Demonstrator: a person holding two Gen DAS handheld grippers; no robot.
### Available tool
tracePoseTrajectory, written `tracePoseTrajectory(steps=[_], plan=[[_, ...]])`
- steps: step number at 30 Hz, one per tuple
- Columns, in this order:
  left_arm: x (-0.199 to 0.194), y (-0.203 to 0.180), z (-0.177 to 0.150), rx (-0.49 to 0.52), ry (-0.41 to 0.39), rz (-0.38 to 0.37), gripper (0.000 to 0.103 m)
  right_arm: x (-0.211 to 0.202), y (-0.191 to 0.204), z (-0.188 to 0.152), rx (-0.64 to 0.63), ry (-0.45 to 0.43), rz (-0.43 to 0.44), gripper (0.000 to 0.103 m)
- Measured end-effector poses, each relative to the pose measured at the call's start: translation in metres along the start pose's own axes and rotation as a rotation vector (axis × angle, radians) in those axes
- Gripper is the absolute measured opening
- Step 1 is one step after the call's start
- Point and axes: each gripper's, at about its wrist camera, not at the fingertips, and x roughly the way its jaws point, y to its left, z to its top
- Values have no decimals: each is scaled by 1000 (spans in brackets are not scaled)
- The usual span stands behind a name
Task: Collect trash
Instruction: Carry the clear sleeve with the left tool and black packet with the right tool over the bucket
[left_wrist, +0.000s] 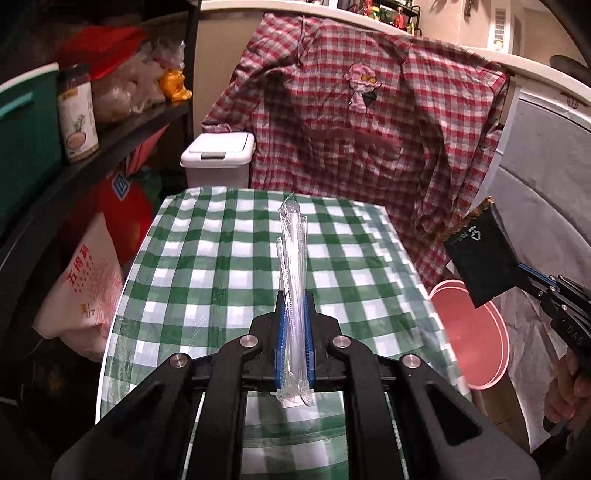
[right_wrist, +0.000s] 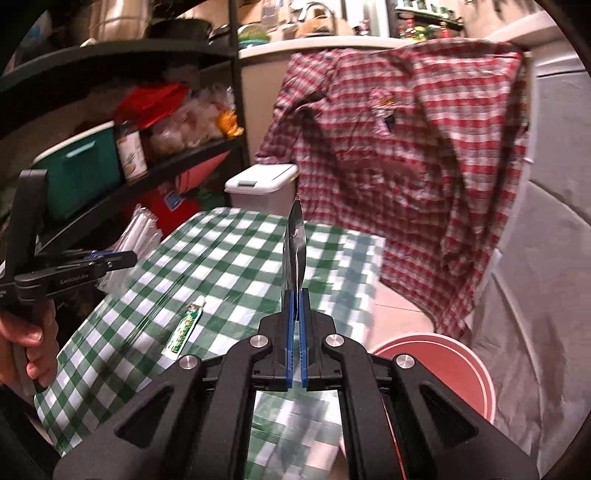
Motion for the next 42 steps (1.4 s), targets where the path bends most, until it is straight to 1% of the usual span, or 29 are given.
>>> tracePoseTrajectory(steps=[10,17,25,32,42], plan=[[-18,-42,4,25,-72,-17,9,-36,-35,-3,79,-62,-80,3],[-20,-74,7,52,-95,-46,9,-53,-58,-8,127,-81,-131,3],[-12,-106,6,76,-89,-80,9,-64,-83,-12,177,-89,-174,3],[3,-139,-1,131,-64,-119,9,-67,-104,-14,215,-79,-225,3],[23,-178,-4,147,-34,-216,9,-71,-119,-16,238,-76,-250,3]])
